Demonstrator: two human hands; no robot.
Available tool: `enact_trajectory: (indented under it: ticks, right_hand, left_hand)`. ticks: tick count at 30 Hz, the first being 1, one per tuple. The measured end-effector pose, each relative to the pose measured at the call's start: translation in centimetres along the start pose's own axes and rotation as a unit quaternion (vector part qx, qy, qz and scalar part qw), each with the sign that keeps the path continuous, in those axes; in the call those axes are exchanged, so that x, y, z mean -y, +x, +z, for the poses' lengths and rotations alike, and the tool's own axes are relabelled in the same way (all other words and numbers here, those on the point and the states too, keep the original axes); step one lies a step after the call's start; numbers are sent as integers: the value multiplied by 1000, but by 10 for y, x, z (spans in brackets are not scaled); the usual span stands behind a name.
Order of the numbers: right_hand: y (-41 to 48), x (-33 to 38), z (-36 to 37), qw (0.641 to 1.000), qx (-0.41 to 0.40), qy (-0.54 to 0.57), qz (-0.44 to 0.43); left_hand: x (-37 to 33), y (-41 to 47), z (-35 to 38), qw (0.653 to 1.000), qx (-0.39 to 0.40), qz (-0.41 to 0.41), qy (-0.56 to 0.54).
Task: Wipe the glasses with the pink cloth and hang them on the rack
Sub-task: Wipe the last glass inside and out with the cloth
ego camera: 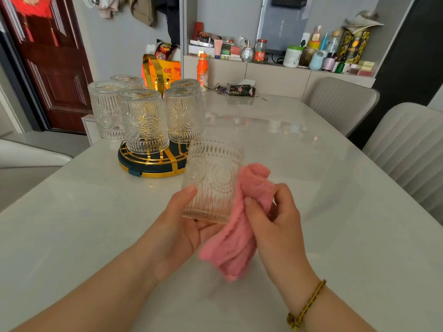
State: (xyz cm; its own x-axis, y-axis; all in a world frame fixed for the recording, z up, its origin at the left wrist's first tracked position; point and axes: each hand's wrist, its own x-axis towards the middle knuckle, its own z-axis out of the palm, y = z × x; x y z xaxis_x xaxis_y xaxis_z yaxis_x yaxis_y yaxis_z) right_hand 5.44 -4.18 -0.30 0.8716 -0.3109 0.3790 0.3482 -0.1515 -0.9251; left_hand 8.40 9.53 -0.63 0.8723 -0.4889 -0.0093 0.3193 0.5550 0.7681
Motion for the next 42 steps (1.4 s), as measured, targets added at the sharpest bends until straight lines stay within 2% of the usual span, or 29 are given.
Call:
enact_trajectory:
  ticks: [3, 6, 10, 13, 17, 19, 21, 23, 27, 31, 36, 39, 42]
  right_hand:
    - [-3, 6, 1, 992, 19, -71, -100]
    - [4, 16, -9, 981, 31, -96, -163]
    - [12, 21, -18, 993, -44, -13, -113]
    - [12, 21, -14, 998, -47, 22, -47]
    - [24, 19, -22, 984, -86, 145, 54]
    - [30, 20, -31, 983, -90, 144, 67]
    - [33, 22, -38, 990, -61, 111, 59]
    - [33, 29, -45, 995, 12, 79, 52]
    - [32, 43, -52, 990, 123, -66, 20]
    - [30, 52, -50, 962, 213, -167, 31]
    - [50, 75, -33, 897, 337, -284, 26]
    - [65, 92, -22, 869, 365, -332, 23]
    - [69, 101, -21, 873, 362, -327, 13]
  left_hand:
    - [0, 1, -1, 1000, -2, 3, -5]
    - [-1, -1, -2, 999, 46, -9, 25]
    - [1, -5, 3, 992, 109, -17, 63]
    - [-3, -4, -1, 993, 98, -17, 69]
    - [-3, -4, -4, 989, 100, -48, 97]
    - [-1, -5, -3, 983, 109, -61, 132]
    - [-1, -5, -2, 980, 104, -66, 157]
    - [-3, -4, -6, 979, 90, -67, 173]
    - [-6, -3, -10, 970, 83, -85, 213]
    - [-3, -5, -9, 961, 88, -105, 238]
    - [-7, -8, -6, 965, 104, -100, 217]
    - [-9, -10, -4, 975, 101, -87, 180]
    - [-11, -11, -3, 977, 119, -78, 157]
